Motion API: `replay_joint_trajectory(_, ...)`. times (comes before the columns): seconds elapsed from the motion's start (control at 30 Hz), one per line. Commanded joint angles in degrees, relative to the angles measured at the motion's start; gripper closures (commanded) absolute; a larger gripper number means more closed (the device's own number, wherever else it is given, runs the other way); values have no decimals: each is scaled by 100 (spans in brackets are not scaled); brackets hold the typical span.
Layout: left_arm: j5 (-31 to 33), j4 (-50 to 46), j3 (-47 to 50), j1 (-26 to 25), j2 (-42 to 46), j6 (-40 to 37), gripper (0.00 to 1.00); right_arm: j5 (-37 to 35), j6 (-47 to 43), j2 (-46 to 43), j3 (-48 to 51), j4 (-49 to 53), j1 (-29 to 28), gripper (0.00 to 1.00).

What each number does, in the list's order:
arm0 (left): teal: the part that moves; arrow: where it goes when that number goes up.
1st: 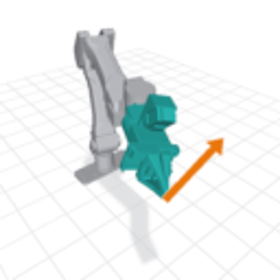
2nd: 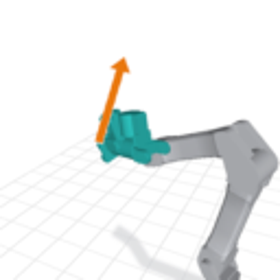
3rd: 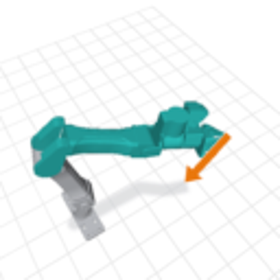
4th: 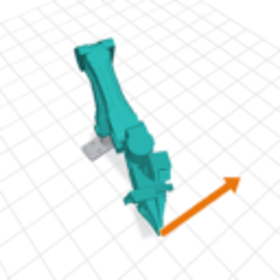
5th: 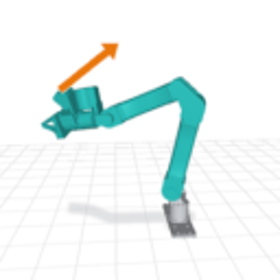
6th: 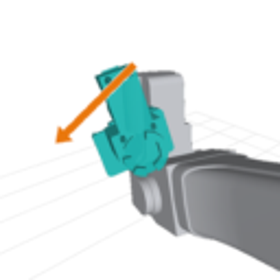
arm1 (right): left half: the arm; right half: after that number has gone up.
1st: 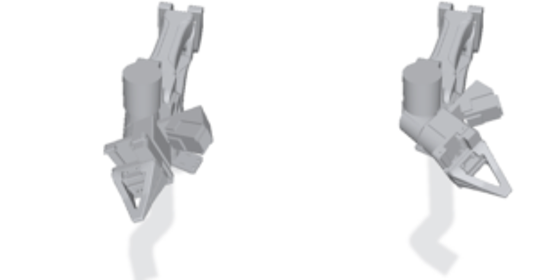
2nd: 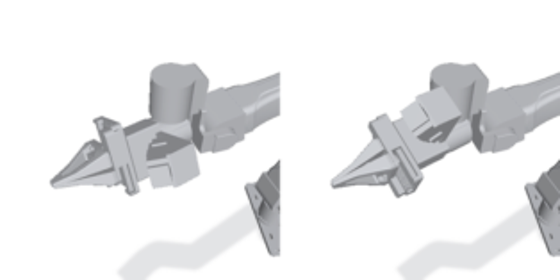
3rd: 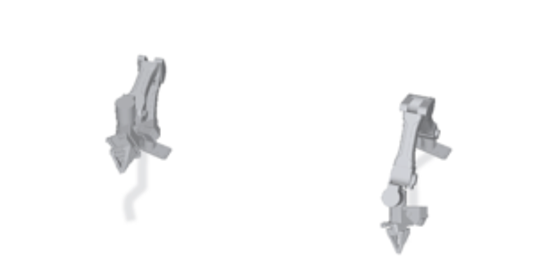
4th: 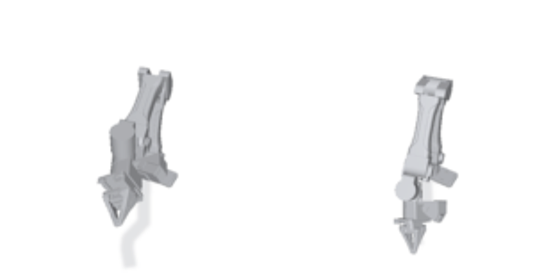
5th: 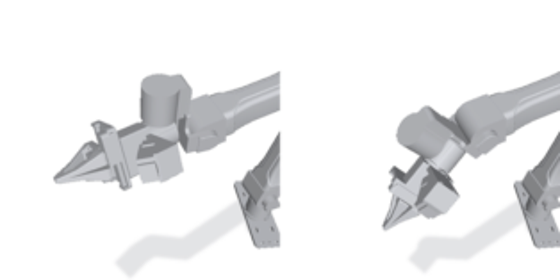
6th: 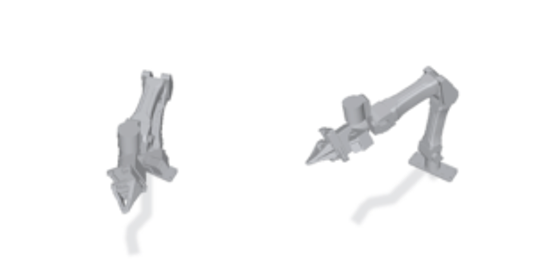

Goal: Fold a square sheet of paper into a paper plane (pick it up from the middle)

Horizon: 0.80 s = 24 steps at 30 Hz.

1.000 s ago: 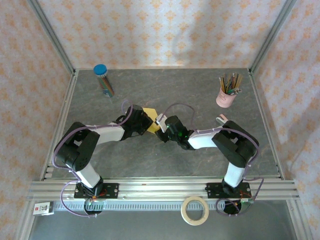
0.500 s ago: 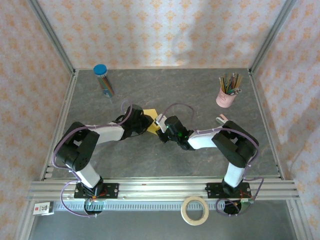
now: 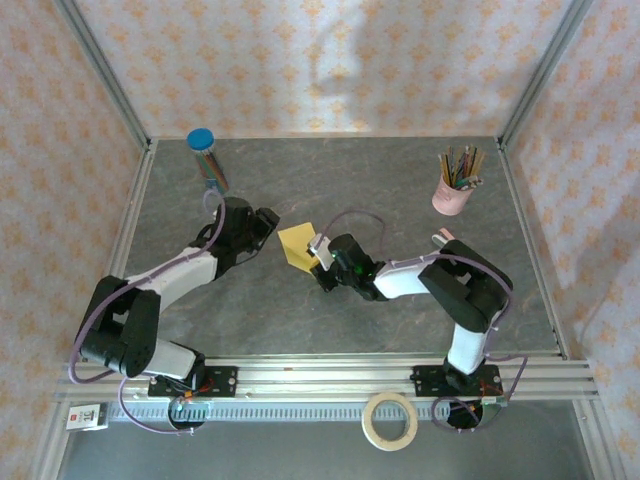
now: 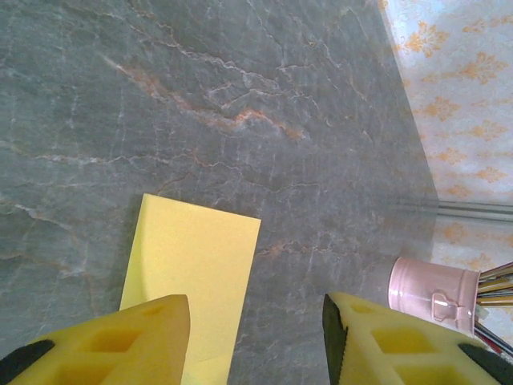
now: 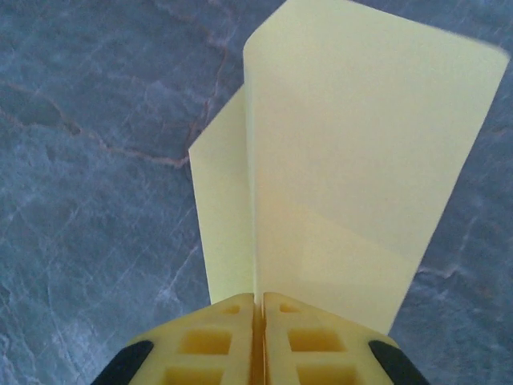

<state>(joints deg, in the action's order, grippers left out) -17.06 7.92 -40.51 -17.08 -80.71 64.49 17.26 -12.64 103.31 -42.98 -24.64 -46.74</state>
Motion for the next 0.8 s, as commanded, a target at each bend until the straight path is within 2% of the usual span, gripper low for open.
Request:
replay_joint_trajectory(0.0,142,-13,275,29,159,13,52,249,136,152,-139,266,50,91)
replay_joint_trajectory(0.2,98,342,646,30,458,160,51,626,429,113,-164,357,232,92)
replay_joint_trajectory(0.4,-8,859,976,-77,620,261,50,1568,1025,168,-374,530,596,93)
replay_joint_trajectory(0.6,-15,1376,1123,-438,428,258,50,2353,1792,325,-553,445,803,94)
replay_joint_trajectory(0.77,-12,1803,1190,-753,141,281,52,2665,2288,374,-432,70,943,95)
